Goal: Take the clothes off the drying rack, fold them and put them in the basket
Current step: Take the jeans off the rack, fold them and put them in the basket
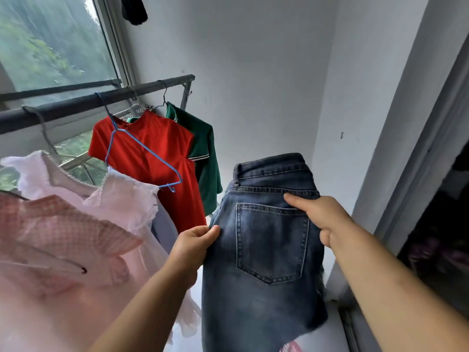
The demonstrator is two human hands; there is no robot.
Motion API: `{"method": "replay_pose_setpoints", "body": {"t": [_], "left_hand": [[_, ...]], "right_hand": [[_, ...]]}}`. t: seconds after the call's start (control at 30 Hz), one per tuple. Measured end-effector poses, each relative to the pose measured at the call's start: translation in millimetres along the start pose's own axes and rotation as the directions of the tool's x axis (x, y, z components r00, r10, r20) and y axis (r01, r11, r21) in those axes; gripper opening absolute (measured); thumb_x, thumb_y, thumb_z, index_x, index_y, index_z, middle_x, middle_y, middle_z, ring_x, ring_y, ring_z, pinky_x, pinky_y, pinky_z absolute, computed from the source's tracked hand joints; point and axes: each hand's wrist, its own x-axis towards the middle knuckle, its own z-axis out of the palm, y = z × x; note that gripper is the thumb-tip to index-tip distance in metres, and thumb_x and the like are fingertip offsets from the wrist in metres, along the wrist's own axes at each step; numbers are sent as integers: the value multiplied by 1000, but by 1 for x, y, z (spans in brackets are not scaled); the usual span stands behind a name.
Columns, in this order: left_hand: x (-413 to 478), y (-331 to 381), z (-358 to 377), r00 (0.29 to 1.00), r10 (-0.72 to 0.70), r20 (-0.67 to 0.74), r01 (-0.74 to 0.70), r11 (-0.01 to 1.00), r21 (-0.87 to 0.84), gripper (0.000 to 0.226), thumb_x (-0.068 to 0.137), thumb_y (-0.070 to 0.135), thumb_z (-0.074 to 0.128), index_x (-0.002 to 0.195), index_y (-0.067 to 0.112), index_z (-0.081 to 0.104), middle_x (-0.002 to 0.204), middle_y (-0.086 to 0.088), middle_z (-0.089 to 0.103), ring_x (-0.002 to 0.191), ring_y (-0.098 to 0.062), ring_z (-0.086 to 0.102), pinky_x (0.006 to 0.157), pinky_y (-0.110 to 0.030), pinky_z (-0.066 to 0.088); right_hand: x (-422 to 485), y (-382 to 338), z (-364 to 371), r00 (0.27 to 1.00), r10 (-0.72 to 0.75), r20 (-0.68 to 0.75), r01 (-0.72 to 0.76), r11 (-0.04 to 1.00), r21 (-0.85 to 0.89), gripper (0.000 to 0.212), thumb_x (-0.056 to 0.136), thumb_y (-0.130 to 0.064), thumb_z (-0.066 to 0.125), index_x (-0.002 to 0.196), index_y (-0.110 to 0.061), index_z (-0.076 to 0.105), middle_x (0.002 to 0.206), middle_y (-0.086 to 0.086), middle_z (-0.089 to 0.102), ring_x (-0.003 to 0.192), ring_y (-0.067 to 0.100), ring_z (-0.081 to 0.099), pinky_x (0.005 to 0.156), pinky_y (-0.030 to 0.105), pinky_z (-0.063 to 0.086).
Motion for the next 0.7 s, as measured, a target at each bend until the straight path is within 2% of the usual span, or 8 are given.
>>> {"method": "replay_pose_setpoints", "body": {"t": [0.1, 0.17, 0.27, 0.33, 0.43, 0.5, 0.6, 0.7], "left_hand": [[1, -29, 5, 998, -68, 1, 68, 997, 27, 25, 92, 26, 64, 87, 5, 76, 78, -7, 70, 68, -16, 58, 59, -24, 47], [2, -50, 9, 993, -122, -5, 122, 992, 34, 22, 92, 26, 64, 87, 8, 76, 83, -9, 74, 71, -17, 61, 64, -27, 50], [-1, -79, 14, 977, -212, 1, 212, 976, 54, 24, 93, 26, 63, 88, 6, 76, 90, -13, 75, 80, -22, 66, 79, -39, 55], [-4, -99, 15, 968, -252, 15, 251, 966, 57, 27, 94, 28, 62, 88, 5, 75, 92, -16, 74, 84, -25, 66, 87, -43, 53], [-9, -126, 20, 946, -326, 6, 324, 944, 66, 30, 97, 29, 56, 92, 5, 74, 93, -16, 74, 89, -26, 67, 84, -41, 53], [-10, -141, 21, 921, -390, 9, 389, 921, 28, 31, 99, 29, 52, 93, 8, 74, 93, -12, 75, 94, -26, 67, 82, -36, 53], [-10, -155, 20, 884, -467, -31, 459, 878, -133, 27, 98, 26, 54, 94, 9, 73, 97, -10, 75, 98, -25, 67, 80, -35, 52], [-8, -171, 22, 845, -522, -114, 488, 841, -233, 24, 98, 25, 55, 95, 7, 70, 91, -7, 76, 92, -21, 67, 79, -34, 51]], "right_hand": [[-3, 27, -7, 998, 65, 25, -66, 998, 19, 37, 74, -31, 85, 104, -13, 72, 99, 3, 75, 90, 22, 70, 74, 29, 55], [1, 50, -13, 992, 126, 16, -126, 992, -18, 40, 71, -36, 86, 101, -13, 72, 98, 2, 73, 90, 20, 68, 75, 29, 54], [6, 89, -21, 973, 232, -18, -233, 969, -89, 80, 41, -61, 90, 103, -13, 71, 104, 3, 73, 99, 26, 67, 96, 41, 52], [9, 117, -29, 952, 304, -25, -305, 945, -119, 105, 22, -71, 88, 107, -12, 70, 107, 5, 73, 101, 29, 67, 98, 45, 52], [12, 162, -43, 901, 433, 28, -428, 897, -107, 122, 20, -74, 88, 122, -11, 64, 119, 7, 69, 110, 32, 64, 99, 52, 49], [3, 181, -49, 865, 489, 108, -486, 872, -57, 110, 37, -68, 90, 127, -11, 62, 128, 9, 65, 118, 31, 61, 103, 57, 44], [-21, 207, -50, 818, 518, 250, -555, 824, 109, 62, 74, -44, 73, 123, -6, 65, 122, 16, 68, 114, 31, 64, 104, 48, 45], [-47, 245, -54, 752, 557, 354, -599, 801, 12, 65, 74, -57, 64, 125, -17, 62, 121, 8, 70, 115, 26, 62, 100, 40, 45]]}}
